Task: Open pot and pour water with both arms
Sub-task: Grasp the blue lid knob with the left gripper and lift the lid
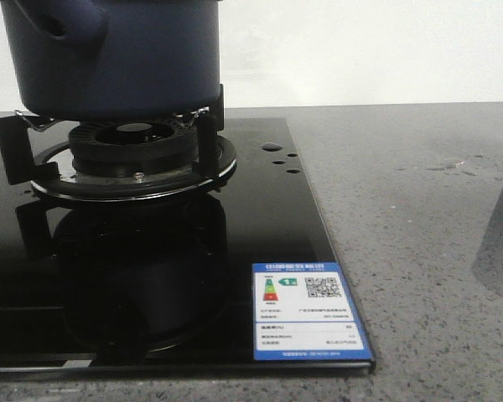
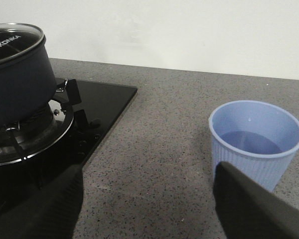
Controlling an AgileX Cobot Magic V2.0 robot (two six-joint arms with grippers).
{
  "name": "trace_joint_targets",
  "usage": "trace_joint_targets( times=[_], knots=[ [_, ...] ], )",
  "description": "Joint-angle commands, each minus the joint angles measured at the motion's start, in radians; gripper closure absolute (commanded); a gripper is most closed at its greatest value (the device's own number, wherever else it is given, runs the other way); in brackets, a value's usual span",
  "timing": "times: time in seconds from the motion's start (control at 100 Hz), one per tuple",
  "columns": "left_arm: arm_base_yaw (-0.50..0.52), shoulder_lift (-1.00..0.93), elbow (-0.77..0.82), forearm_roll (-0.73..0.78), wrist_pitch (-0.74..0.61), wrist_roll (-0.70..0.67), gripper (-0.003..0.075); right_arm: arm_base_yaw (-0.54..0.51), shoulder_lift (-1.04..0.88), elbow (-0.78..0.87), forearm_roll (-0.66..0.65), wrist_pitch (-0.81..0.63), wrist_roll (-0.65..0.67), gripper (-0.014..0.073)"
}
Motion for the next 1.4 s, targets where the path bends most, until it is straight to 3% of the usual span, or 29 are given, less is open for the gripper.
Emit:
trace_joint_targets(
  times=[0.0, 0.22, 0.5, 1.05, 1.39],
  knots=[
    [-0.008, 0.057, -0.037, 0.000, -0.135, -0.001, 0.0167, 0.002, 0.014, -0.034, 0.001, -0.059, -0.014, 0.0090],
    [-0.008, 0.217, -0.061, -0.004, -0.286, -0.001, 0.0169, 0.002, 0.014, -0.034, 0.001, -0.059, -0.014, 0.0090],
    [0.020, 0.410, -0.168, -0.006, -0.347, -0.001, 0.0169, 0.002, 0.014, -0.034, 0.001, -0.059, -0.014, 0.0090],
    [0.039, 0.609, -0.311, 0.004, -0.352, -0.001, 0.0169, 0.002, 0.014, -0.034, 0.003, -0.059, -0.014, 0.0090],
    [0.049, 0.630, -0.330, 0.023, -0.362, 0.000, 0.0170, 0.002, 0.014, -0.034, 0.003, -0.059, -0.014, 0.0090]
  ],
)
